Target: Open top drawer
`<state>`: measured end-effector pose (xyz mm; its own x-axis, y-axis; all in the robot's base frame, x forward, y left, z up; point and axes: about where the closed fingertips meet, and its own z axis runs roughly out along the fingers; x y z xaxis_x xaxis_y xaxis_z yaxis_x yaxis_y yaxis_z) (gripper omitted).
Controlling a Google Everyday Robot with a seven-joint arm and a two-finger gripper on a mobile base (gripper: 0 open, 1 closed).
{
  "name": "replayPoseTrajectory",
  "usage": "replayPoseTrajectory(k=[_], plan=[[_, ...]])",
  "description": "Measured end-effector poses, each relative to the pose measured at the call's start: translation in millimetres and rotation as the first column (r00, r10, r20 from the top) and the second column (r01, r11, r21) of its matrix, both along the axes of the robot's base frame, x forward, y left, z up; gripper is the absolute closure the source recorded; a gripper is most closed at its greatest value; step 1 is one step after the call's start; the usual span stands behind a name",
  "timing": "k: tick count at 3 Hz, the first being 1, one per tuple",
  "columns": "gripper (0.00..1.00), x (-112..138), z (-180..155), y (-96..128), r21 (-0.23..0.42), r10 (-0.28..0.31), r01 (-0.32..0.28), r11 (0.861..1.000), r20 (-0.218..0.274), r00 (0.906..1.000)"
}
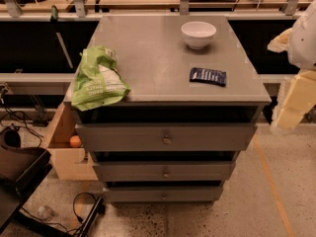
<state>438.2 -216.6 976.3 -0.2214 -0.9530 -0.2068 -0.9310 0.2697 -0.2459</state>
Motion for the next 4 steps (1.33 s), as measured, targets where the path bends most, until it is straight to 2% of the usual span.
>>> replayPoseTrajectory(k=[1,2,3,4], plan=[[0.00,0,0,0,0.000,0.000,0.000,1.000,0.000,1.0000],[0.00,5,-37,17,0.028,0.033,-0.034,0.999,0.027,0.9991],[0.00,5,-103,27,0.063,0.065,-0.066,0.996,0.030,0.9975],[0.00,6,-157,42,0.020,0.089,-0.090,0.996,0.057,0.9944]])
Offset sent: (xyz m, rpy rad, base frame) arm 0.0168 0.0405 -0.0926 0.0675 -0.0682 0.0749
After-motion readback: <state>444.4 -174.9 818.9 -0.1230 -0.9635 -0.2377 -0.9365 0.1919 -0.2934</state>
